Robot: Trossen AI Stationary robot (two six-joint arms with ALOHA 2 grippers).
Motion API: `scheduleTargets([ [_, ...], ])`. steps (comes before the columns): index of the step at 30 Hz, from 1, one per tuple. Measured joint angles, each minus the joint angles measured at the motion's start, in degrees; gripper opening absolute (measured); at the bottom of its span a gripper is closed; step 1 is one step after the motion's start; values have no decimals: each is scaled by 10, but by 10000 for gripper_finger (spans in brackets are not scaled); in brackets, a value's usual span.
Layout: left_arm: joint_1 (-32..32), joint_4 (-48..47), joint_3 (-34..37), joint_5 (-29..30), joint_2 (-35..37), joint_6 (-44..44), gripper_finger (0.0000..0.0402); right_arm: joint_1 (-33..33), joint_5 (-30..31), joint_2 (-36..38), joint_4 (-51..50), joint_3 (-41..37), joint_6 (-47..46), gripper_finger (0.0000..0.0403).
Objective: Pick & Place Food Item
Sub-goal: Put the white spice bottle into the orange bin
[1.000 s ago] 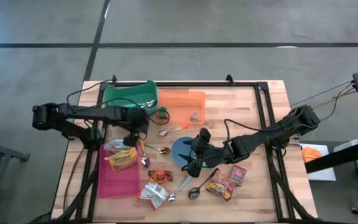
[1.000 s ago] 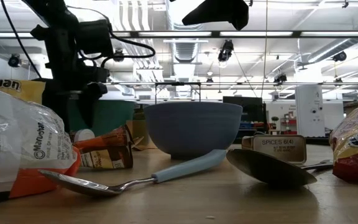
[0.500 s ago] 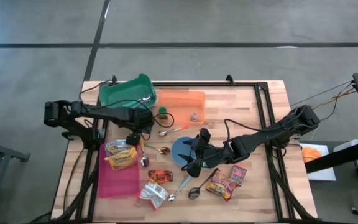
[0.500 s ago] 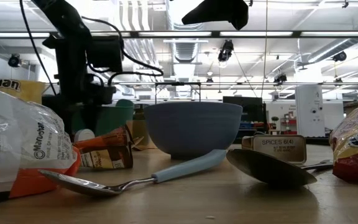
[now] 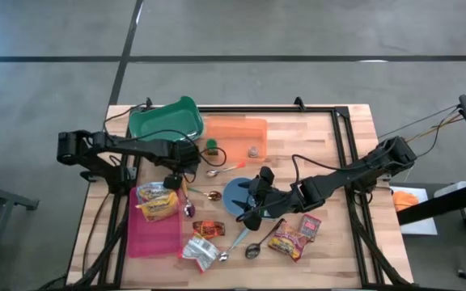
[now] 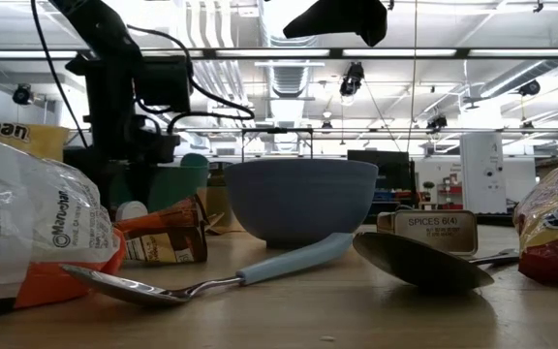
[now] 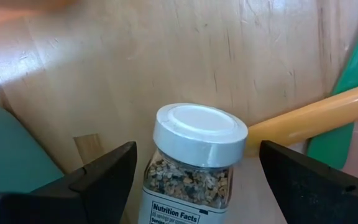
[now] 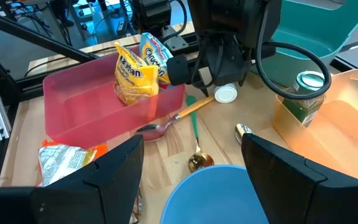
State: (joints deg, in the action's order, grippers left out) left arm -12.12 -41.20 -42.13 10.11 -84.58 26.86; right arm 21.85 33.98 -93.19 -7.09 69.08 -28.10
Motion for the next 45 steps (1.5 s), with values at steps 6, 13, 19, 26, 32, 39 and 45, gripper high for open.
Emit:
scheduleTargets([
  [6, 2, -2, 0, 0, 0, 2, 291, 0, 0, 0, 0, 0, 0, 266],
  [13, 2, -4, 0, 2, 1, 2, 211, 0, 0, 0, 0, 0, 0, 266],
  [19, 2, -7, -1, -4, 2, 2, 176, 0, 0, 0, 0, 0, 0, 266],
  [26, 14, -11, -1, -7, 2, 2, 176, 0, -1, 0, 0, 0, -2, 266],
  [32, 32, -13, -2, -9, 1, 1, 176, 0, -1, 0, 0, 0, -2, 266],
  [39, 43, -45, -40, -29, 0, -20, 176, 0, -1, 0, 0, 0, -2, 266],
  [45, 46, -55, -72, -47, 0, -44, 176, 0, -4, 0, 0, 0, -4, 266],
])
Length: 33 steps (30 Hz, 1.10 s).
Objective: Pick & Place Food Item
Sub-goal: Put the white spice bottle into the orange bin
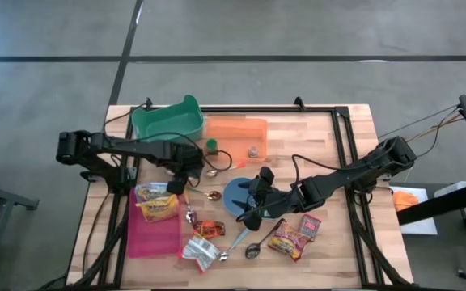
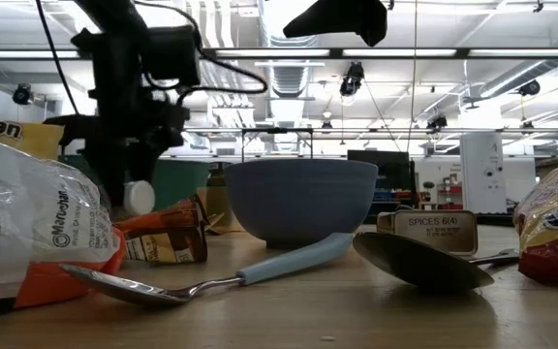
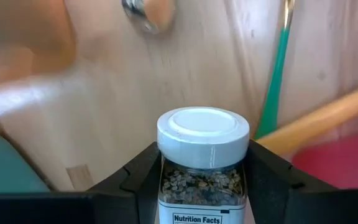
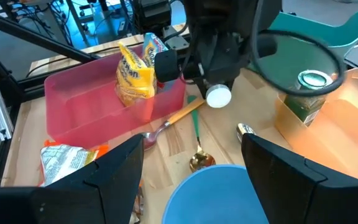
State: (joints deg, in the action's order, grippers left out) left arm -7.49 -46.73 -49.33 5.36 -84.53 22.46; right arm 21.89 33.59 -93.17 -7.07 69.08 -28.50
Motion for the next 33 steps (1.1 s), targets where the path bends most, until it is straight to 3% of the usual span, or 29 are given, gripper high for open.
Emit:
scheduleTargets([
  [19, 55, 16, -70, -58, 33, -111, 176, 5, -4, 0, 3, 0, 0, 266],
  [26, 85, 111, -57, -89, 104, -187, 176, 9, -5, 0, 3, 0, -19, 266],
  [33, 135, 275, -47, -85, 113, -253, 175, 9, 6, -5, 16, 0, -39, 266],
])
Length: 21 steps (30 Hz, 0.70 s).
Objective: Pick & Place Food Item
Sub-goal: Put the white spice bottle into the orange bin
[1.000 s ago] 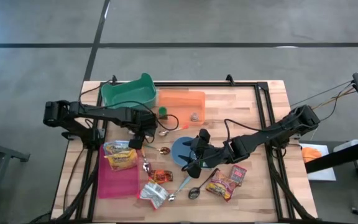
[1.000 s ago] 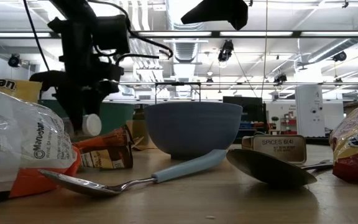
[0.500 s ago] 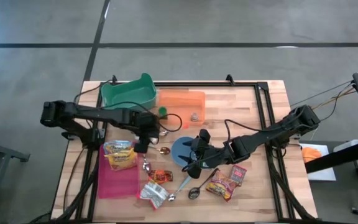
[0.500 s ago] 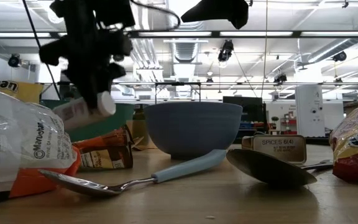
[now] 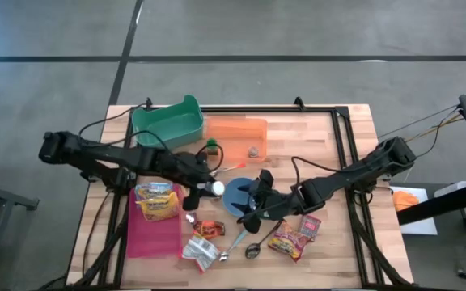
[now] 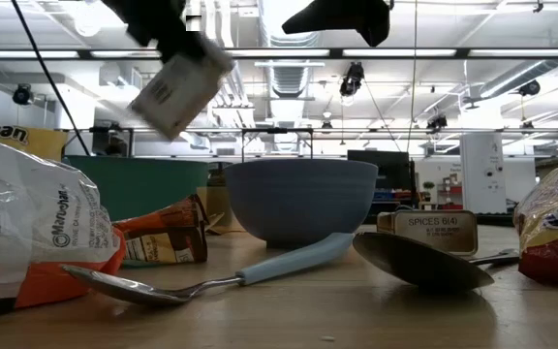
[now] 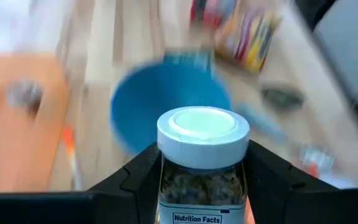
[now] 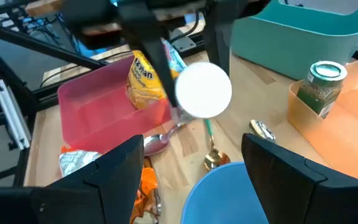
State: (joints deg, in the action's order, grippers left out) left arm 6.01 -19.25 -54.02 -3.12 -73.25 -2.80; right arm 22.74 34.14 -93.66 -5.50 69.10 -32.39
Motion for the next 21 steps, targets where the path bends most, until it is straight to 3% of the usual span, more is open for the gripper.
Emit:
scheduleTargets([
  [6, 20, 136, 0, 7, 20, -37, 175, 6, 59, 0, 40, 0, 12, 266],
  [15, 45, 272, 0, 7, 42, -30, 175, 53, 140, -1, 179, 0, 158, 266],
  [21, 48, 353, 0, 4, 25, -21, 175, 67, 141, -2, 224, 0, 219, 266],
])
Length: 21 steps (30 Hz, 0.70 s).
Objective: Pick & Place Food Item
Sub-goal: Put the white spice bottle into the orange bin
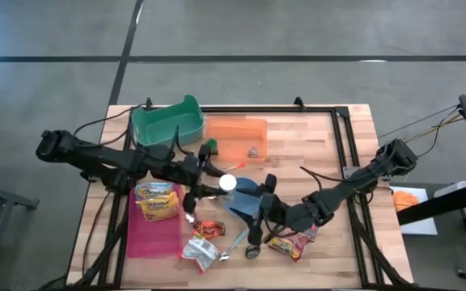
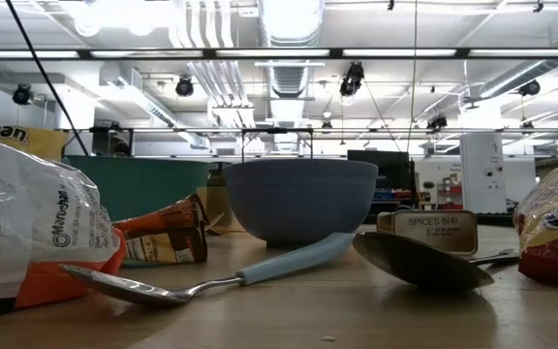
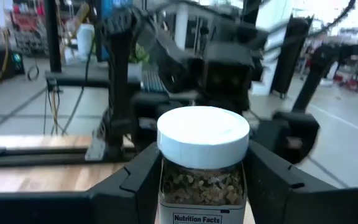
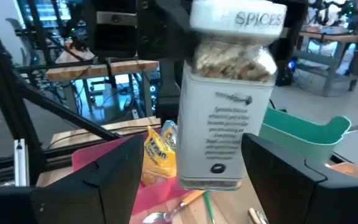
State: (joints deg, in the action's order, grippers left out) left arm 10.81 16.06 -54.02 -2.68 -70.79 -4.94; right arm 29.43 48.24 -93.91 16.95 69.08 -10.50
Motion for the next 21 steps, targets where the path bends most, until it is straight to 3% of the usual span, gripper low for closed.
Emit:
scheduleTargets([
  [21, 5, 77, 1, -29, -26, 17, 175, 3, 35, 0, 28, -3, 45, 266],
])
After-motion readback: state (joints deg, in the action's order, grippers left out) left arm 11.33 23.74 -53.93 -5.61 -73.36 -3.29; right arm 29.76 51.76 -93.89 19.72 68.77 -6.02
